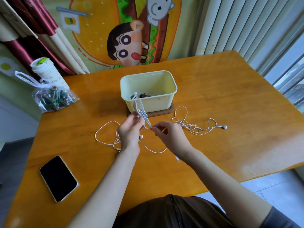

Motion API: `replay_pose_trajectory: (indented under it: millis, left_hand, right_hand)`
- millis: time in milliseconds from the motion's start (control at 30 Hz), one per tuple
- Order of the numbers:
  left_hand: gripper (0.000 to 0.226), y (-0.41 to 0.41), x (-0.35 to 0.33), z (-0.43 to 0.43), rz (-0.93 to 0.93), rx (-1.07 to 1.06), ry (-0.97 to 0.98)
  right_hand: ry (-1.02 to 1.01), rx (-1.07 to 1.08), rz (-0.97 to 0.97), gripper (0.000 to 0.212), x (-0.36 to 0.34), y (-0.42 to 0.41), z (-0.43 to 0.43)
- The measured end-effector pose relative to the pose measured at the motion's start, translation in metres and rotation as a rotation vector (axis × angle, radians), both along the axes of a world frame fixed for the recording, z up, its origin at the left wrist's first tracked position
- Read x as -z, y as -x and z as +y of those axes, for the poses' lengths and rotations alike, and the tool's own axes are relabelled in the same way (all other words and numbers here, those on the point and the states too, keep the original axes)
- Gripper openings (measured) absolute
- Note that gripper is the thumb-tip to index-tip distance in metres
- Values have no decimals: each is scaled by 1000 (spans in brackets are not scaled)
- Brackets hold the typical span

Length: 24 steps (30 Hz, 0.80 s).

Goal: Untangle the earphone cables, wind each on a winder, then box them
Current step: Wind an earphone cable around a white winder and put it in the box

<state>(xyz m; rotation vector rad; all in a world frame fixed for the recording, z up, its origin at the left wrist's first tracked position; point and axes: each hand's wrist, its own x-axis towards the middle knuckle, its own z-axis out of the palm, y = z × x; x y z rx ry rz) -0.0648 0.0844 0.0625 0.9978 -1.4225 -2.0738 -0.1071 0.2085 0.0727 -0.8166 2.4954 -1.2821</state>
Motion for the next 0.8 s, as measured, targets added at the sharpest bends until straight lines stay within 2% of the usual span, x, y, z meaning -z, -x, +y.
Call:
replay_pose_trajectory:
  millis: [133, 233, 300, 600, 700, 800]
  left_hand:
    - [34, -6, 9, -7, -143, 115, 566]
    - [31, -12, 14, -13, -191, 262, 753]
    - [30, -15, 15, -12, -194, 378, 805]
    - [38, -19, 6, -6, -43, 587, 606]
    - [41, -20, -3, -1, 34, 679, 452]
    - [35, -17, -10, 4, 117, 636, 297]
  right_hand:
    - [10, -64, 32, 16, -11, 1, 1]
    - [-12, -72, 74, 13, -20, 13, 7]
    - [-39, -51, 106, 11, -23, 24, 12]
    - [-70, 38, 86, 11, -25, 51, 27]
    - [-35, 59, 56, 12, -23, 53, 27]
    - [7, 88, 9, 14, -19, 53, 25]
